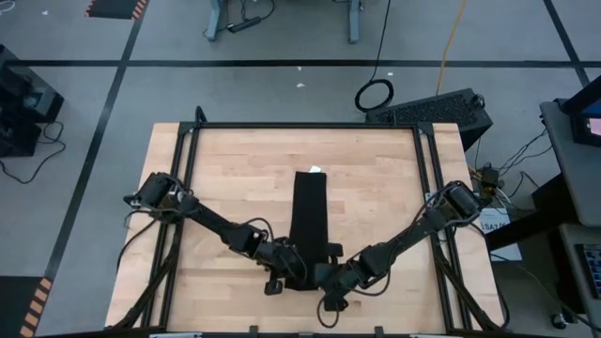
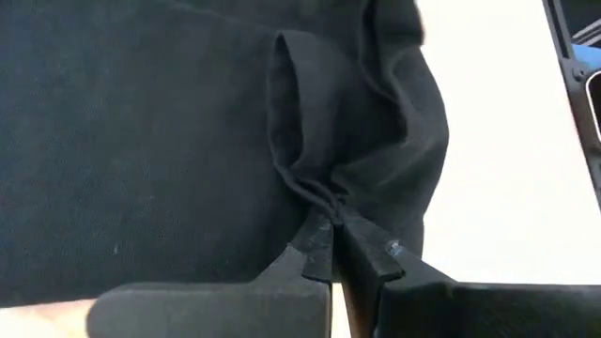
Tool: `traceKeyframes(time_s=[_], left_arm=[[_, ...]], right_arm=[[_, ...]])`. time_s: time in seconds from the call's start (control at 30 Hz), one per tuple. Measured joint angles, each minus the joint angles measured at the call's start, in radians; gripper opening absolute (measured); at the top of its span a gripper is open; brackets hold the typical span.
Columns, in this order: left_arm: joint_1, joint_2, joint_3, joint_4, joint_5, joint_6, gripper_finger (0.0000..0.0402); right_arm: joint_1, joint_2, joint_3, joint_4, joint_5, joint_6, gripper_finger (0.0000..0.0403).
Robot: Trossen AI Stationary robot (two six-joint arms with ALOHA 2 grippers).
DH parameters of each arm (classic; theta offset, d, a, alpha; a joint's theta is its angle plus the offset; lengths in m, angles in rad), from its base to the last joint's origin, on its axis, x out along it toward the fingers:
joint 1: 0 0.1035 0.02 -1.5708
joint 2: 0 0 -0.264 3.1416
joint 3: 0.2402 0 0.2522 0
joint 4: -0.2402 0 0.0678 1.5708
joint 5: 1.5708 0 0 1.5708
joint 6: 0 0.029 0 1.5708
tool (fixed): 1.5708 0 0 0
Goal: Roll napkin
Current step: Roll the black napkin
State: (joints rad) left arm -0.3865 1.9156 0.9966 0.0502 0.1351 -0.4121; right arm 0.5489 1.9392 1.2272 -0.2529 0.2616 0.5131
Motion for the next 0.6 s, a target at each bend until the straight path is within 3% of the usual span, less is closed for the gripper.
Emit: traceKeyframes(time_s=[0.13, 0.4, 0.6], left_arm=[[0.019, 0.000, 0.000, 0.005, 0.057, 0.003, 0.0006], [0.040, 0.002, 0.000, 0.004, 0.063, -0.026, 0.0006], [0.040, 0.005, 0.000, 0.004, 0.063, -0.077, 0.0006]], right_arm=[[-0.028, 0.000, 0.000, -0.064, -0.001, 0.039, 0.0002], [-0.034, 0.010, 0.001, -0.106, 0.006, 0.093, 0.0015], [0.008, 0.011, 0.001, -0.127, 0.130, 0.138, 0.0056]])
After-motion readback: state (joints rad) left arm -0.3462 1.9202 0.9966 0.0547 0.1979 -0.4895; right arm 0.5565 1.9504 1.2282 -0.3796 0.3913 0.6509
